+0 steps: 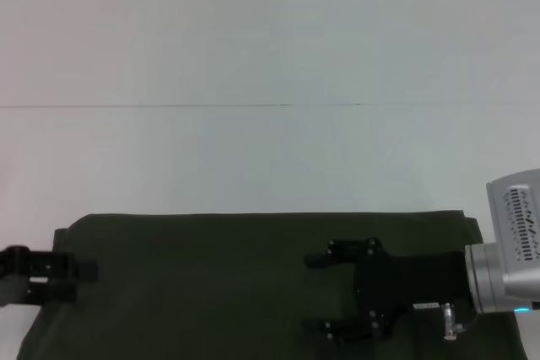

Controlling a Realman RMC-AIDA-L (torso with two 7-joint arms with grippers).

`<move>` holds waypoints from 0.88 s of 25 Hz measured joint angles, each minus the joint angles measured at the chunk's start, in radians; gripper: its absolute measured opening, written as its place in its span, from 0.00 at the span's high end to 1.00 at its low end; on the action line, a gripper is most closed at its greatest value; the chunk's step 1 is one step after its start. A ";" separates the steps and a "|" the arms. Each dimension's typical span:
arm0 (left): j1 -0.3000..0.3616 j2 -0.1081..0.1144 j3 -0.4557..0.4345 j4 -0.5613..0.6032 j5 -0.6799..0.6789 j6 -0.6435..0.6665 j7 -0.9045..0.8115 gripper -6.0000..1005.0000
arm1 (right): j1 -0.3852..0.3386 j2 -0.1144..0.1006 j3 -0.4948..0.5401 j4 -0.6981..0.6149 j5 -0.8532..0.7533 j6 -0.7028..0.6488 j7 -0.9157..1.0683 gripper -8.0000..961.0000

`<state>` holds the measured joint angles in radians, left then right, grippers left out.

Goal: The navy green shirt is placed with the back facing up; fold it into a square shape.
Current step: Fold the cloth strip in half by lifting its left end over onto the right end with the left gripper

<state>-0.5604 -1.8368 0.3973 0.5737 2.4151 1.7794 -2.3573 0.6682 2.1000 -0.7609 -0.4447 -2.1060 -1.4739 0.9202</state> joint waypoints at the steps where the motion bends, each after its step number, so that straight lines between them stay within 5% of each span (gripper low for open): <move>1: 0.000 -0.004 0.023 -0.005 0.003 -0.027 -0.001 0.25 | 0.000 0.000 0.000 0.001 0.000 0.000 0.000 0.12; 22: 0.004 -0.014 0.093 -0.011 0.097 -0.239 -0.046 0.25 | 0.001 0.000 0.008 -0.006 0.000 0.000 0.008 0.12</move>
<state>-0.5561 -1.8505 0.4905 0.5625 2.5116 1.5406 -2.4028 0.6694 2.0999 -0.7533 -0.4507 -2.1061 -1.4741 0.9280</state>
